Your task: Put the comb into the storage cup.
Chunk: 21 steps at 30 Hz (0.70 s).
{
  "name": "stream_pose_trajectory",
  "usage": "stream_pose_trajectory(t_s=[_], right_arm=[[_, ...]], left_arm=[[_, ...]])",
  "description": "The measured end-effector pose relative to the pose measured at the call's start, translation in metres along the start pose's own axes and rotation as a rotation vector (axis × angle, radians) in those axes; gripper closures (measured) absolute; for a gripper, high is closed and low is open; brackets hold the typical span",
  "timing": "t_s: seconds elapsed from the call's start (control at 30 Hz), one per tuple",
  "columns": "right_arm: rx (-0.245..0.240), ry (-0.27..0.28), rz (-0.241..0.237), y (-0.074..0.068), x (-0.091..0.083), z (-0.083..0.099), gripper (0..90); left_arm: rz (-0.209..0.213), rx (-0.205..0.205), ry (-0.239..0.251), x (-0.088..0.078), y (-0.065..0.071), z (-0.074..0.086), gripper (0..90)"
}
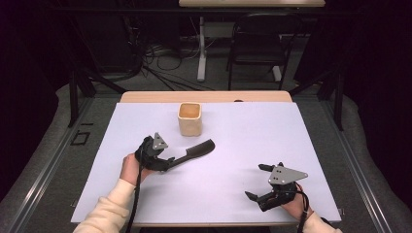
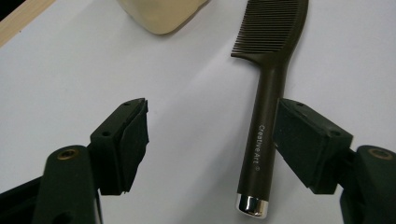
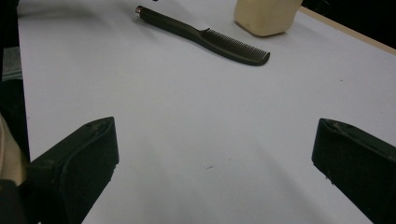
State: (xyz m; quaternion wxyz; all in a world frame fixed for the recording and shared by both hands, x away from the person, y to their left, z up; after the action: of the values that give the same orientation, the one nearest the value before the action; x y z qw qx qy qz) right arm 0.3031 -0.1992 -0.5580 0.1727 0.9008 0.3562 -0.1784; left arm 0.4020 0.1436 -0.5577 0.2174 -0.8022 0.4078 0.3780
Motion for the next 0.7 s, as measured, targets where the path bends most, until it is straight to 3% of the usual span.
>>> stream_pose_trajectory(t_s=[0.33,0.47,0.7], right_arm=[[0.007,0.015,-0.005,0.0,0.0,-0.001,0.0],[0.004,0.017,-0.017,-0.001,-0.001,-0.002,0.0],[0.007,0.015,-0.019,-0.001,0.0,-0.001,0.0]], left_arm=[[0.036,0.019,0.009,-0.004,0.004,-0.01,11.9],[0.047,0.015,0.0,-0.005,0.007,-0.015,6.8],[0.08,0.042,-0.034,-0.001,0.016,-0.021,0.0]])
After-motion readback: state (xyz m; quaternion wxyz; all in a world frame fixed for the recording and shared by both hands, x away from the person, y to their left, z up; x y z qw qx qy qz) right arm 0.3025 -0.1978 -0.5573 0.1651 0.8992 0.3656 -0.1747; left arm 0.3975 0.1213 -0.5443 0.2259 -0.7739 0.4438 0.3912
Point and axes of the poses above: each handheld gripper's, and its own axes: x roughly forward along the jaws, z roughly out of its underside, y roughly to its right, the point moved 6 cm from there along x, roughly forward along the jaws, and after that the axes turned 12 degrees about z, right-handed, at the moved point
